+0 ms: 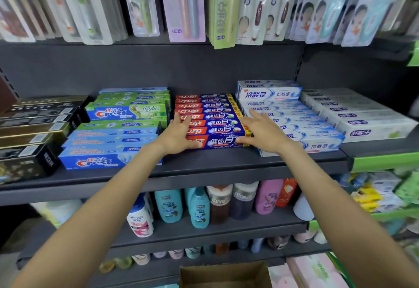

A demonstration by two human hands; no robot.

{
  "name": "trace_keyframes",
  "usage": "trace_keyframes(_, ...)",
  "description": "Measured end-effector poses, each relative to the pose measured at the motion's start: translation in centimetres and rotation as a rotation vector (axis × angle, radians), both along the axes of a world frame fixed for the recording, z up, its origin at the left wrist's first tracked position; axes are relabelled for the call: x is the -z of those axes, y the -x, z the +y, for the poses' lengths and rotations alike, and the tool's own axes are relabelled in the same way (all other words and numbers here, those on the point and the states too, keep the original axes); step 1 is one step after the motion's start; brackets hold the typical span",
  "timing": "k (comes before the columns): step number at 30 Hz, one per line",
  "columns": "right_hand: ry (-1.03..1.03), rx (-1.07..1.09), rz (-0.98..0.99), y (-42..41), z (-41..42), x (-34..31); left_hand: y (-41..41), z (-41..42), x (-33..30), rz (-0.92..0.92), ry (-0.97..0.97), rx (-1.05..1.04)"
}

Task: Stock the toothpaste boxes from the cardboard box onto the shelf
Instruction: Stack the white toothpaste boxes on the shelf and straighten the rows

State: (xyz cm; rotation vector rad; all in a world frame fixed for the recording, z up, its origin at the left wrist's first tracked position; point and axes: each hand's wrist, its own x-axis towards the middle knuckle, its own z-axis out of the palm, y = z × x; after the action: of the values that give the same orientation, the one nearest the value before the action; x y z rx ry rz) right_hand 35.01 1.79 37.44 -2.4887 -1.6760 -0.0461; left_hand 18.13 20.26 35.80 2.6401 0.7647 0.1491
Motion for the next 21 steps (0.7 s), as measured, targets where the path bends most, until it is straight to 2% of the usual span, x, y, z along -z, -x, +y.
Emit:
trace_keyframes(6,0.053,0.078,-0.115,0.5,0.6,0.8,-0.2,-0.7,-0.3,0.068,-0.107,-0.013)
trace_keyframes(10,0.042,0.159,-0.219,2.1,0.6,1.3,0.5,-2.1,-1.0,0.06,-0.444,-0.032)
trace_keyframes(13,-0.062,0.178,-0.297,4.5,0.8,2.1,2.1,-3.1,-0.9,-0.061,-0.629,0.033)
trace_keyframes(18,-0.417,0.067,-0.265,11.0,2.1,2.7,9.7,-2.3,-1.2,-0.55,-0.683,0.164)
trace_keyframes(21,-0.586,-0.061,-0.125,16.3,4.0,2.1,15.7,1.1,-1.0,-0.652,-0.697,0.19)
